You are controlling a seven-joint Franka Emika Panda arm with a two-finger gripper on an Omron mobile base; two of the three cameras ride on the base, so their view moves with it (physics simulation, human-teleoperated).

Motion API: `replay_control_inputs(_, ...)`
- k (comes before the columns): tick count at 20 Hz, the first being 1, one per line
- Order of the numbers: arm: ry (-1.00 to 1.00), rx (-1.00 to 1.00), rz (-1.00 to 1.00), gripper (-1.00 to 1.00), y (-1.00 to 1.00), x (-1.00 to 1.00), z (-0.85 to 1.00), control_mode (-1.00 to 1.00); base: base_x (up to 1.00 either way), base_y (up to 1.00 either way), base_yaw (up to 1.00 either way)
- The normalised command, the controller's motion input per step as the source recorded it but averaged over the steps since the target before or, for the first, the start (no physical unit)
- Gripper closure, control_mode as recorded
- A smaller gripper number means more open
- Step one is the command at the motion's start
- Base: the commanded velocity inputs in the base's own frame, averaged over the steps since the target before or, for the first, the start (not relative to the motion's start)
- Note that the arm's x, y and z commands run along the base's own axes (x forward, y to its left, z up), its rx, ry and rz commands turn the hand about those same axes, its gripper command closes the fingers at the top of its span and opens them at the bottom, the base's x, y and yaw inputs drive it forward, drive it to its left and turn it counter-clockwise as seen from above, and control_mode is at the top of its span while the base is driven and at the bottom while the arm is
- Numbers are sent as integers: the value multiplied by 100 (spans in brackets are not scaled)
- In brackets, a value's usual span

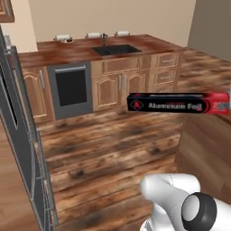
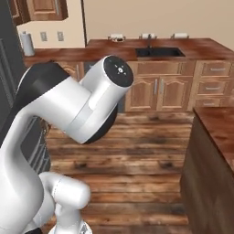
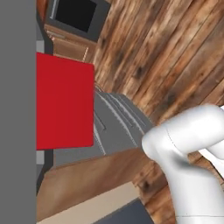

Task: Retrieve the tupperware and aluminum foil from the cabinet and place them on the dining counter near the plate with mushroom and sweet potato to prepare for storing leftovers.

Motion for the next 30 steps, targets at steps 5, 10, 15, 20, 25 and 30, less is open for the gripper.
replay_control_inputs(5,0,0,0,100,0,0,0,100,100,17,-12)
replay_control_inputs(10,0,0,0,100,0,0,0,100,100,9,-14)
replay_control_inputs(15,0,0,0,100,0,0,0,100,100,8,-26)
replay_control_inputs(20,0,0,0,100,0,0,0,100,100,15,-47)
replay_control_inputs(25,0,0,0,100,0,0,0,100,100,15,-48)
replay_control_inputs(30,0,0,0,100,0,0,0,100,100,14,-46)
